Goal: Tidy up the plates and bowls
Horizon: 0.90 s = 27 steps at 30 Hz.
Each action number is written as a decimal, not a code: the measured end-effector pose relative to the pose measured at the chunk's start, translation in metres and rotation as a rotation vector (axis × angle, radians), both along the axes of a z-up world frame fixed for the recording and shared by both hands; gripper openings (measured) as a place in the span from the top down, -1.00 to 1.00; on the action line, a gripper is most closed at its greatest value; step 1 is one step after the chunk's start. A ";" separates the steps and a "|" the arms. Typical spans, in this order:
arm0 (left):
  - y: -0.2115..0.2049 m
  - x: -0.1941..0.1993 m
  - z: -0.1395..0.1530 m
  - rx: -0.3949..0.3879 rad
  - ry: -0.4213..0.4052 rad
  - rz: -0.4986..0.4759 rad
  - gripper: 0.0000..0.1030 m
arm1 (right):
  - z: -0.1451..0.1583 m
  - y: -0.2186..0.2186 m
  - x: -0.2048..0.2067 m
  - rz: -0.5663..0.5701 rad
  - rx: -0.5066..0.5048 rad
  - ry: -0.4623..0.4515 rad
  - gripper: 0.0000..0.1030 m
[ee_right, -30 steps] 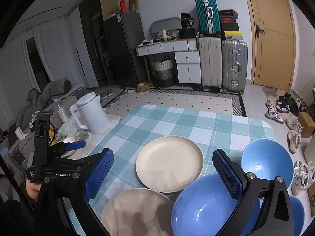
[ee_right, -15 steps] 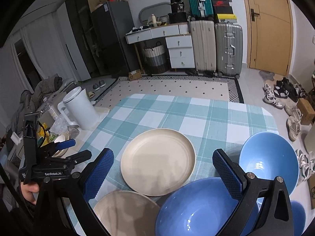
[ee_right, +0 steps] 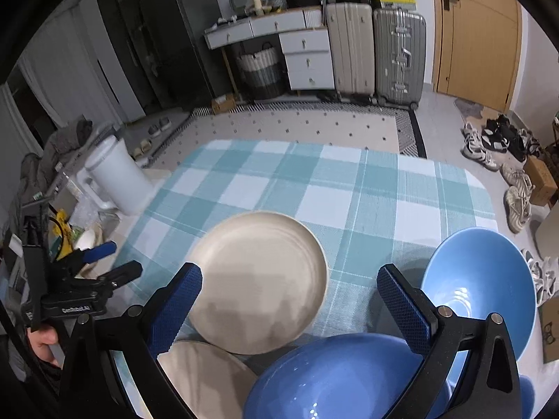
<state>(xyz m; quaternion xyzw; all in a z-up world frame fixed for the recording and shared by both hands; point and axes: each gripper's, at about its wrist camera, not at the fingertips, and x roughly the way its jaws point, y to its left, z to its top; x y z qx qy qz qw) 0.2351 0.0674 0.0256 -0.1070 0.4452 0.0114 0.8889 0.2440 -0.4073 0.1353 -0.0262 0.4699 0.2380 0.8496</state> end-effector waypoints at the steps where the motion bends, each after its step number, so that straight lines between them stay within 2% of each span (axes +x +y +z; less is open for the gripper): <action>1: -0.001 0.002 -0.003 0.003 0.008 0.000 -0.98 | -0.004 0.001 0.002 0.006 -0.005 0.011 -0.98; 13: -0.001 0.025 -0.046 -0.018 0.099 0.008 -0.95 | -0.043 0.023 0.026 0.088 -0.116 0.124 -0.97; 21: -0.005 0.039 -0.074 -0.041 0.161 -0.007 -0.55 | -0.060 0.031 0.036 0.122 -0.184 0.158 -0.92; 25: -0.011 0.043 -0.082 -0.038 0.172 -0.016 -0.40 | -0.070 0.034 0.041 0.136 -0.215 0.180 -0.61; 27: -0.014 0.044 -0.086 -0.039 0.180 -0.022 -0.25 | -0.075 0.035 0.043 0.139 -0.229 0.192 -0.58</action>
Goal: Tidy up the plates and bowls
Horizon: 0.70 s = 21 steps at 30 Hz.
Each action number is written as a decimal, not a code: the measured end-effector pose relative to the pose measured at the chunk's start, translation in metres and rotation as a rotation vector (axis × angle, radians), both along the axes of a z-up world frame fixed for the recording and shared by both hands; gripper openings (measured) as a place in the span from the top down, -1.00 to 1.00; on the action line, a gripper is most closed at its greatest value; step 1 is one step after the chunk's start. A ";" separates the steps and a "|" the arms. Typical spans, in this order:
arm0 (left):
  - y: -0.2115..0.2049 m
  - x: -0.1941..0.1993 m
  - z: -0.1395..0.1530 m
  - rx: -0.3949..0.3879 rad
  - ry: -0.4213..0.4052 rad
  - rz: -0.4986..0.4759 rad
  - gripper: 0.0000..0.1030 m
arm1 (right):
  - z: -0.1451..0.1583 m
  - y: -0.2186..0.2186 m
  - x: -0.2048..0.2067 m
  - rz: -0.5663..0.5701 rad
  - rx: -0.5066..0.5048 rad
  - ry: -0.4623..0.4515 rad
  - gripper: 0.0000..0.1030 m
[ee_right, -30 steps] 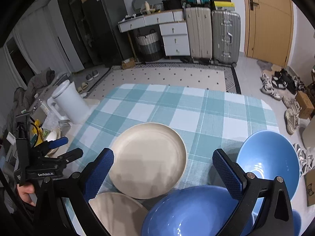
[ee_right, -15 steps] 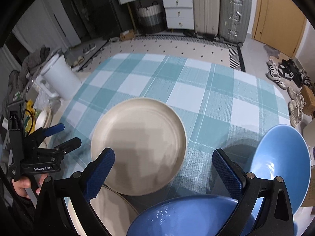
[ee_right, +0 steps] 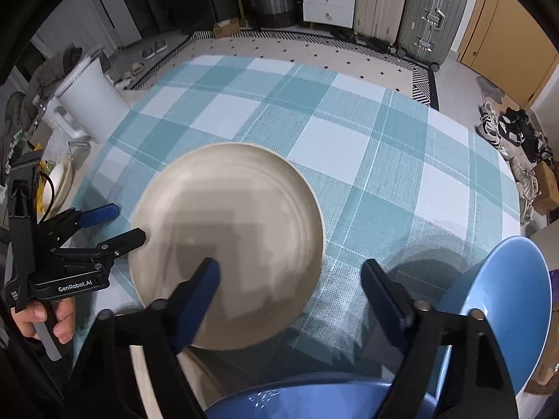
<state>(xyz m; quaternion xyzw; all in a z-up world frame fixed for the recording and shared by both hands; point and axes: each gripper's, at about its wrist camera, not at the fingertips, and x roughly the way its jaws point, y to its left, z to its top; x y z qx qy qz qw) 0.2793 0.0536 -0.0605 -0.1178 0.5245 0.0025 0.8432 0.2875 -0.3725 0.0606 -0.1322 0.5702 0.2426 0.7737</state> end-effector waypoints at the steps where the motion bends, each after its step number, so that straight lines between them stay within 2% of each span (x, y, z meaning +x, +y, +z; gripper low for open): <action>1: -0.001 0.001 -0.001 0.000 0.002 0.000 -0.25 | -0.003 0.000 0.001 0.002 -0.006 0.006 -0.56; 6: -0.002 0.001 -0.001 0.018 -0.005 0.000 -0.10 | -0.015 0.002 0.005 0.003 -0.022 0.046 -0.49; 13: -0.002 0.000 0.000 0.006 -0.014 -0.007 0.02 | -0.031 0.006 0.011 0.007 -0.056 0.078 -0.18; 17: -0.004 -0.001 0.001 -0.026 -0.021 -0.027 0.30 | -0.038 0.007 0.013 0.008 -0.071 0.085 0.04; 19: -0.006 -0.002 0.003 -0.038 -0.028 -0.039 0.46 | -0.040 0.007 0.014 0.005 -0.074 0.082 0.31; 21: -0.009 -0.003 0.004 -0.037 -0.034 -0.051 0.63 | -0.040 0.006 0.013 0.003 -0.086 0.067 0.45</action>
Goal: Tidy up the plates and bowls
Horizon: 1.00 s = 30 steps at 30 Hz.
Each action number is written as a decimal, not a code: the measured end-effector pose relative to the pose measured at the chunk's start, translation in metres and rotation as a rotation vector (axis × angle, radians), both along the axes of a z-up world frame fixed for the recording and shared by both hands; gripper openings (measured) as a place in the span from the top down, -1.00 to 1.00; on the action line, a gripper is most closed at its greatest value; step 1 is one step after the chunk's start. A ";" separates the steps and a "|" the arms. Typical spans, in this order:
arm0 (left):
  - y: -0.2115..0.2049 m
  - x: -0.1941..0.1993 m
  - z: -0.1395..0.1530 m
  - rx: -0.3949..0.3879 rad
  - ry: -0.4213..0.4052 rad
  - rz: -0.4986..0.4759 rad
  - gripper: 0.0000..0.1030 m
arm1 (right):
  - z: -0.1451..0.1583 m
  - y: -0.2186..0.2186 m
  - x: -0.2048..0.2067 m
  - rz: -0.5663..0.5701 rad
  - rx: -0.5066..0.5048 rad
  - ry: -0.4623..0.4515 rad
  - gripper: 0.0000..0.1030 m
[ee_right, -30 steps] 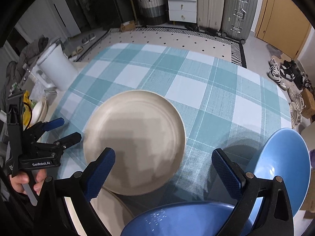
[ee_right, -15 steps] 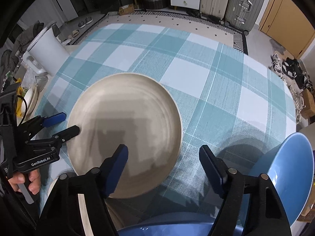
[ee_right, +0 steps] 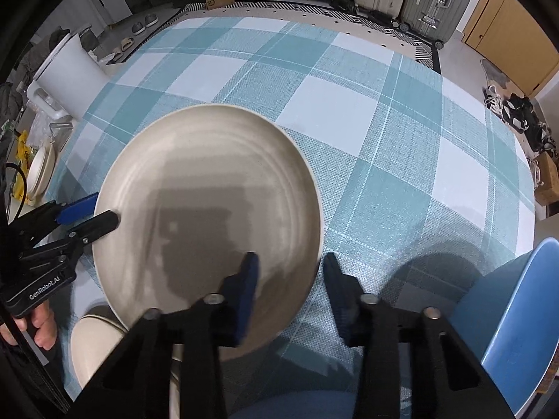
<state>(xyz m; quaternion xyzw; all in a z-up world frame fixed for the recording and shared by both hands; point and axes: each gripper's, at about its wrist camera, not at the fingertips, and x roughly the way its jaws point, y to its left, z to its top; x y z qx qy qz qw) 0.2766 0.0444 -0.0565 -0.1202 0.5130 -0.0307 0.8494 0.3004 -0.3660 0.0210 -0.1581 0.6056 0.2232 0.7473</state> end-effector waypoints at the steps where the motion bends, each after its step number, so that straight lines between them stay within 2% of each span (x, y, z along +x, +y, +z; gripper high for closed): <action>1: -0.002 0.000 0.001 -0.001 -0.003 -0.007 0.65 | 0.000 -0.001 0.000 -0.003 -0.001 -0.004 0.52; 3: -0.004 0.000 0.001 -0.003 -0.006 -0.011 0.77 | 0.000 -0.002 0.000 -0.006 0.003 -0.006 0.55; 7: -0.006 -0.001 0.002 0.013 -0.008 -0.009 0.77 | 0.002 -0.003 -0.001 -0.010 0.006 -0.016 0.62; 15: -0.001 -0.004 0.008 0.029 -0.021 0.015 0.77 | 0.007 -0.001 -0.005 -0.012 0.036 -0.041 0.62; 30: 0.007 -0.021 0.035 0.036 -0.076 0.041 0.77 | 0.032 0.005 -0.016 0.003 0.084 -0.113 0.62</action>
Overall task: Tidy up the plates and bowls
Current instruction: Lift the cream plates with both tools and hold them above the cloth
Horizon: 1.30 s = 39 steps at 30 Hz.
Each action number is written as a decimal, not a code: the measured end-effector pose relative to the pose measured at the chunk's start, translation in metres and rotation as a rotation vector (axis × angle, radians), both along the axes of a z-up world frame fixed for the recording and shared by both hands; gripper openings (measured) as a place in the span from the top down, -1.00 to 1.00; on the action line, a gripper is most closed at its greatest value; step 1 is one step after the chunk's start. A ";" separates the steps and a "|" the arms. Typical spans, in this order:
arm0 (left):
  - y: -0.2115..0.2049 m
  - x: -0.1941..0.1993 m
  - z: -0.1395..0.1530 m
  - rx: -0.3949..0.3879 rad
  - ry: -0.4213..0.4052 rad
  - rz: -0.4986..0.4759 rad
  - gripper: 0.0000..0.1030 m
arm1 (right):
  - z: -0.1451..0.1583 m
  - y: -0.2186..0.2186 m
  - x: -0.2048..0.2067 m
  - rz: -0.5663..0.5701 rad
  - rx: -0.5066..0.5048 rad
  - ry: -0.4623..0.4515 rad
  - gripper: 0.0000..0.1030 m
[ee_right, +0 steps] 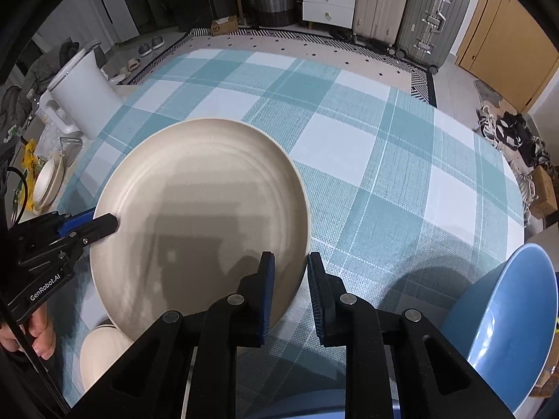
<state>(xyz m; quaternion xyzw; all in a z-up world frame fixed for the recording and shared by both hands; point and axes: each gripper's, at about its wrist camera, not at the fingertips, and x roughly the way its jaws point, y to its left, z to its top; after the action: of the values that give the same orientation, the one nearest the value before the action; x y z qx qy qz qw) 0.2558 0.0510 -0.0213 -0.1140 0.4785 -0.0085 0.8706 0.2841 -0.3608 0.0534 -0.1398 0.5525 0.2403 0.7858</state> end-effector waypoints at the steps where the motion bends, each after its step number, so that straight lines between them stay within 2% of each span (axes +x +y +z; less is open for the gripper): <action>1: 0.000 -0.001 0.002 0.002 -0.004 0.000 0.77 | 0.002 0.000 -0.001 -0.002 0.005 -0.005 0.62; 26: -0.001 -0.064 0.066 0.047 -0.106 0.013 0.77 | 0.064 -0.004 -0.061 0.003 0.098 -0.122 0.62; 39: -0.005 -0.093 0.084 0.064 -0.125 0.003 0.76 | 0.089 -0.015 -0.096 0.002 0.172 -0.171 0.61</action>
<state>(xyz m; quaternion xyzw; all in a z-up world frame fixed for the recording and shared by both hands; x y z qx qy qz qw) 0.1632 0.0456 0.0630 -0.0862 0.4232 0.0012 0.9019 0.1880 -0.3760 0.1419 -0.0925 0.4608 0.2745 0.8389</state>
